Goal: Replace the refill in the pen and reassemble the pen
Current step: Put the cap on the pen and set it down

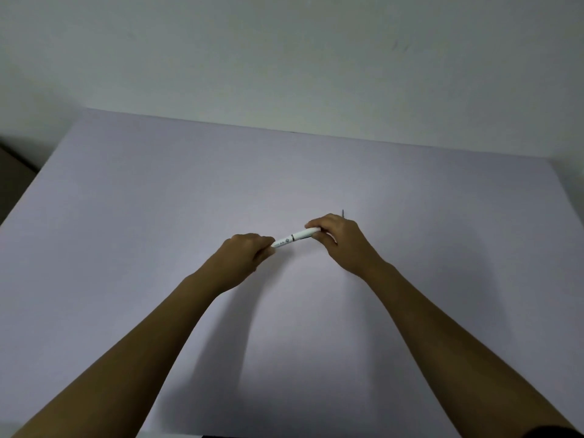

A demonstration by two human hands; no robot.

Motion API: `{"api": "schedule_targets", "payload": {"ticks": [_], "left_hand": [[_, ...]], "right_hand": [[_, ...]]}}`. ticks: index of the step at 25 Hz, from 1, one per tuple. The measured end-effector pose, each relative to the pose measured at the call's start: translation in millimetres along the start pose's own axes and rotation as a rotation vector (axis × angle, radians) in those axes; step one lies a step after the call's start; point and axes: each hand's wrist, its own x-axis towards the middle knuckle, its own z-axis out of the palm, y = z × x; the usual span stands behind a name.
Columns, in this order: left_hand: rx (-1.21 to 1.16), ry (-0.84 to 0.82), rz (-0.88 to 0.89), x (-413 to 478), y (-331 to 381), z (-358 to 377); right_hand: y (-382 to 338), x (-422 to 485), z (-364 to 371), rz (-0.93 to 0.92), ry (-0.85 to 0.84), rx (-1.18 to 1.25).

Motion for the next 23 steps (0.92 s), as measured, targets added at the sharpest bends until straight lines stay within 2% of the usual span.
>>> {"api": "schedule_targets", "payload": {"ticks": [3, 6, 8, 11, 15, 23], "left_hand": [[-0.005, -0.011, -0.043, 6.3, 3.9, 15.7], [-0.024, -0.017, -0.248, 19.4, 7.8, 41.0], [-0.085, 0.006, -0.371, 31.5, 10.9, 59.9], [-0.177, 0.052, -0.463, 55.1, 22.4, 81.1], [-0.185, 0.106, -0.476, 89.4, 45.3, 102.4], [-0.183, 0.236, -0.449, 105.4, 47.6, 140.0]], "right_hand": [[6.3, 4.9, 2.9, 0.130, 0.121, 0.099], [35.0, -0.7, 12.9, 0.320, 0.273, 0.003], [60.9, -14.7, 24.4, 0.481, 0.281, -0.109], [86.6, -42.4, 49.9, 0.676, 0.196, -0.254], [105.2, -63.4, 72.1, 0.675, 0.112, -0.420], [111.8, -65.7, 77.1, 0.668, 0.124, -0.520]]}}
